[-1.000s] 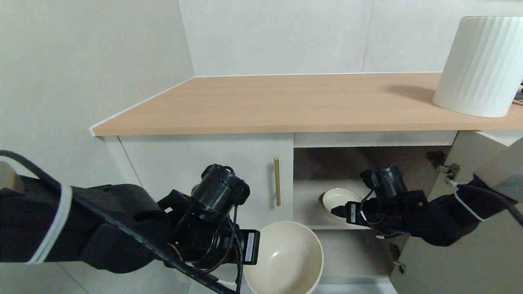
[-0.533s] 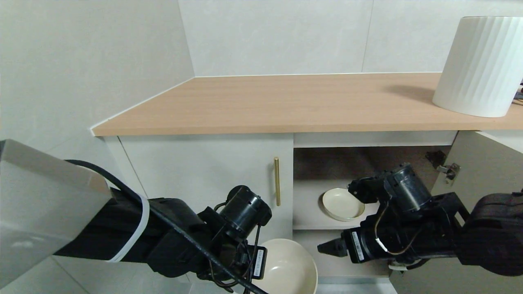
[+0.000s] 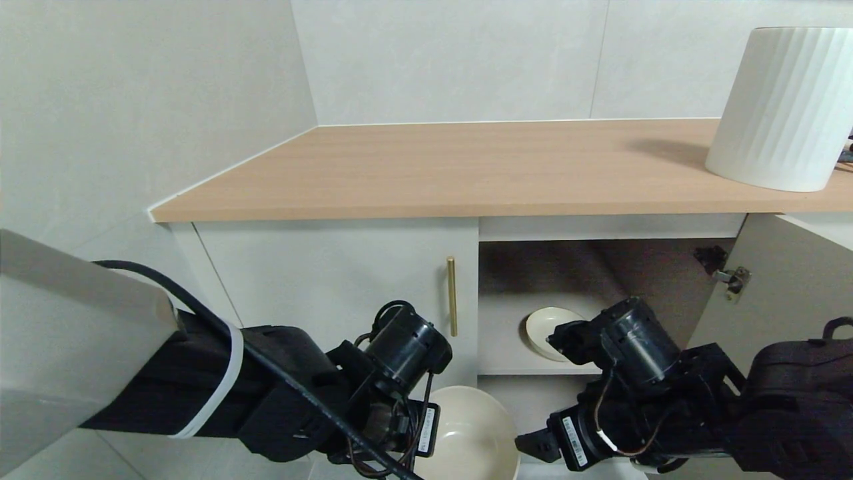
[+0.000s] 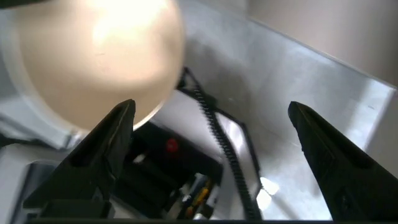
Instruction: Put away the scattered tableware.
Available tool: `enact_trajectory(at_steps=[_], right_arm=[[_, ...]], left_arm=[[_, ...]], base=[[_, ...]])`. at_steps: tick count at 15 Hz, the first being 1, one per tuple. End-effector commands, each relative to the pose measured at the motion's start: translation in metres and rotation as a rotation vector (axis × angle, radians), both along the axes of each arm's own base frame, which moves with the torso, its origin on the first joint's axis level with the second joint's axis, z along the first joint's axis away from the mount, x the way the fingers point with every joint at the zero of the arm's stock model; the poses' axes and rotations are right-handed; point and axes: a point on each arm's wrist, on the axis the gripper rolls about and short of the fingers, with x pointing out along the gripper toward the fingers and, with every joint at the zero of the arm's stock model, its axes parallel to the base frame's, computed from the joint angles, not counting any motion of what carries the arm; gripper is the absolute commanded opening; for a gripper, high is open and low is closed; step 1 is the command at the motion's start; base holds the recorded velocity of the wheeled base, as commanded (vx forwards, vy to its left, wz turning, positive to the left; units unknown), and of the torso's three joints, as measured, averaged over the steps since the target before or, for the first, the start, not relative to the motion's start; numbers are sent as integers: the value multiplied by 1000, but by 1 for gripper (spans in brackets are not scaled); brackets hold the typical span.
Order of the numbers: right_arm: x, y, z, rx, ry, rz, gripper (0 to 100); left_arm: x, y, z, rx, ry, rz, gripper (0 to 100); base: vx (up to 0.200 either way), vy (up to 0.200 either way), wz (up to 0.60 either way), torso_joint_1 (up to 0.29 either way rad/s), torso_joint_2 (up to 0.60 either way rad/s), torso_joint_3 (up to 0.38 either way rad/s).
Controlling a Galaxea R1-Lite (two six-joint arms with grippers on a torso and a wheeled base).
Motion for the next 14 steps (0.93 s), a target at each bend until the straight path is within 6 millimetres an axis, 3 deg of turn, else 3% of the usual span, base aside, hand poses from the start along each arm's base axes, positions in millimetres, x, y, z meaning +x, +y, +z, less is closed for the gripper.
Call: enact_trajectory(at_steps=[1, 13, 14], right_arm=[[2, 7, -15, -49, 24, 1, 100], [15, 19, -25, -15, -18, -66, 100], [15, 19, -25, -15, -18, -66, 0]], left_arm=[[-4, -1, 6, -13, -13, -10, 0], [-11, -6, 10, -22, -20, -38, 0], [-11, -6, 10, -22, -20, -38, 0]], base=[[0, 0, 0, 0, 0, 0], [0, 0, 0, 0, 0, 0], [0, 0, 0, 0, 0, 0]])
